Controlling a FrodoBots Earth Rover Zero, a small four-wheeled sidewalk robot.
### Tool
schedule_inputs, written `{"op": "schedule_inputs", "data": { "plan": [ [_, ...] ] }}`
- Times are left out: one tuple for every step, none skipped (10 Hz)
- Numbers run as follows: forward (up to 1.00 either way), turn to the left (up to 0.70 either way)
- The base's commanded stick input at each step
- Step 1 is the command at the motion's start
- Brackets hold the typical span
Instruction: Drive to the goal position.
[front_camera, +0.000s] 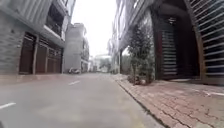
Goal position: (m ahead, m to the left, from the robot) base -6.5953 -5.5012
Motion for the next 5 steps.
{"op": "schedule_inputs", "data": {
  "plan": [
    [0.5, 0.5],
    [0.5, 0.5],
    [0.5, 0.5],
    [0.5, 0.5],
    [0.5, 0.5]
  ]
}}
